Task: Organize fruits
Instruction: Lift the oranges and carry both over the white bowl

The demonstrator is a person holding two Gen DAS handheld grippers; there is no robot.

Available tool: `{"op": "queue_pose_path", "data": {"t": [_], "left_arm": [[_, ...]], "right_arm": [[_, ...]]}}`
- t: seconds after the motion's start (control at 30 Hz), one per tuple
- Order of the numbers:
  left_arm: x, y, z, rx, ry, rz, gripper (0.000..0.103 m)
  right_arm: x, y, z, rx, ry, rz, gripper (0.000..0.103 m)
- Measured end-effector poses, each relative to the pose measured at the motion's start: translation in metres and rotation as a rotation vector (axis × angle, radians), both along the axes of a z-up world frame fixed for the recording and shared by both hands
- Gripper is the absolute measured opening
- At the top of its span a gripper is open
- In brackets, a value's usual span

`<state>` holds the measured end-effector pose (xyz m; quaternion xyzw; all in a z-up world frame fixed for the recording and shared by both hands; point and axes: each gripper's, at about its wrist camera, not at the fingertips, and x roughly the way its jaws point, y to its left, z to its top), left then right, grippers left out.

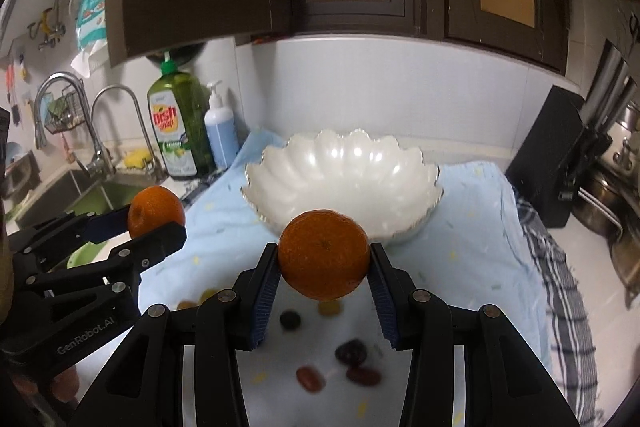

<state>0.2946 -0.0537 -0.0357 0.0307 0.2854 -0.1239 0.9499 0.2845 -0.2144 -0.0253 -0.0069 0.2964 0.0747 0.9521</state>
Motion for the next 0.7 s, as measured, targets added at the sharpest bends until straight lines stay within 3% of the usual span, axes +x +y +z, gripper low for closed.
{"op": "queue_pose_path", "data": {"t": [0.4, 0.7], "left_arm": [[0.055, -0.020, 0.028, 0.022, -0.091, -0.038, 0.045], [0.124, -0.035, 0.016, 0.054, -0.032, -0.041, 0.045]], "right_arm": [[0.057, -0.019, 0.021, -0.022, -0.062, -0.026, 0.045], [0.127, -0.029, 0.015, -0.059, -0.022, -0.036, 0.045]]}}
